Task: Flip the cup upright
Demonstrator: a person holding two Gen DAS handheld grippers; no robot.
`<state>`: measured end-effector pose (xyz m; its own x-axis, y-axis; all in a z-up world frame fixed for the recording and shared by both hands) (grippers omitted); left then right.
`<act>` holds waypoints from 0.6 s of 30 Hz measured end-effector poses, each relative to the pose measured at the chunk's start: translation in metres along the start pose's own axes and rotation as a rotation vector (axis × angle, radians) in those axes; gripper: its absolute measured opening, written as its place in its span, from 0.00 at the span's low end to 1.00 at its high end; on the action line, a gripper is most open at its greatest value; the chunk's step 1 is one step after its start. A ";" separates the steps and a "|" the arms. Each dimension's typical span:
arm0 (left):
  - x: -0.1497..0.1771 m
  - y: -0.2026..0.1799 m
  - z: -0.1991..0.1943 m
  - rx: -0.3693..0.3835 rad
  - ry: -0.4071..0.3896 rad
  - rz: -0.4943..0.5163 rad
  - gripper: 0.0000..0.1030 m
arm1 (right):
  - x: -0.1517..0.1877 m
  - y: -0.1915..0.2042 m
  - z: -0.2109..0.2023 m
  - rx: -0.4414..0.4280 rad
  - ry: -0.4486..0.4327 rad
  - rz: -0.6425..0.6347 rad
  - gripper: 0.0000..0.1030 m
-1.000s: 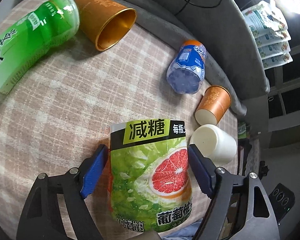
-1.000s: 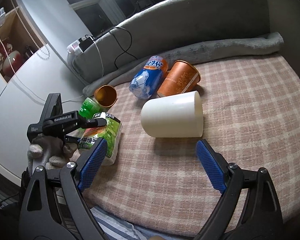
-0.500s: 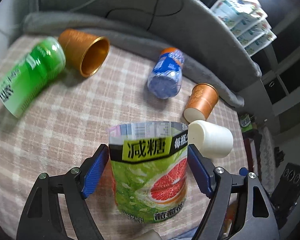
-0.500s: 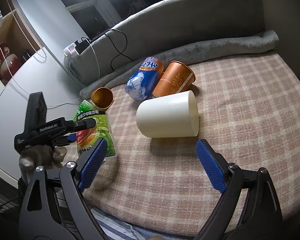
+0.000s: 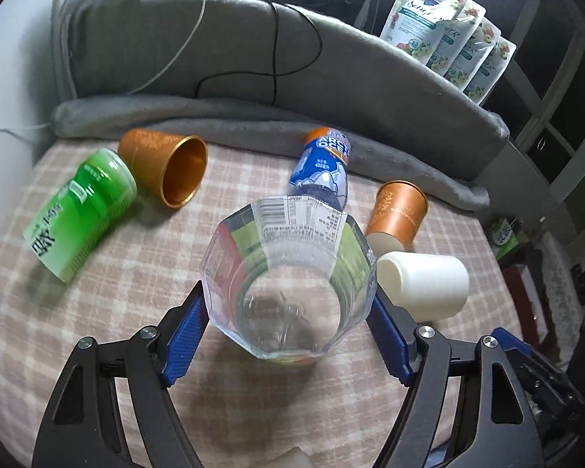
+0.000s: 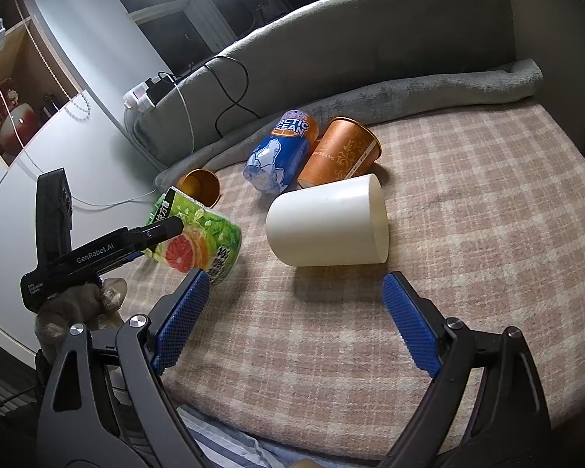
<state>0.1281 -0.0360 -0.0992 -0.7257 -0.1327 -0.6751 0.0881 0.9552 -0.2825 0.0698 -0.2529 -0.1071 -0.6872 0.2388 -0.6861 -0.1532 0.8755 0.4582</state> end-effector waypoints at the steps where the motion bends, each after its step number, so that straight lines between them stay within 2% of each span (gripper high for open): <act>1: -0.001 0.000 -0.001 -0.013 -0.011 0.014 0.75 | 0.000 0.000 0.000 -0.001 0.000 0.002 0.90; 11: 0.001 -0.005 0.002 -0.097 -0.060 0.158 0.74 | 0.000 -0.001 0.001 0.001 0.002 0.005 0.90; 18: 0.008 -0.014 0.008 -0.098 -0.061 0.209 0.74 | -0.001 -0.004 0.000 0.013 -0.007 0.006 0.90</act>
<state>0.1266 -0.0523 -0.1060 -0.6556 0.0581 -0.7529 0.1639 0.9842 -0.0667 0.0711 -0.2570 -0.1078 -0.6834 0.2464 -0.6872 -0.1400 0.8797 0.4545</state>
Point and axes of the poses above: each gripper's, at about its wrist camera, not at the fingertips, and z roughly the way its jaws point, y to its left, x to its underside, the point moved 6 cm from there along z, roughly the way its jaws point, and after that the axes turned 6 degrees about -y, right-handed, at the moved point
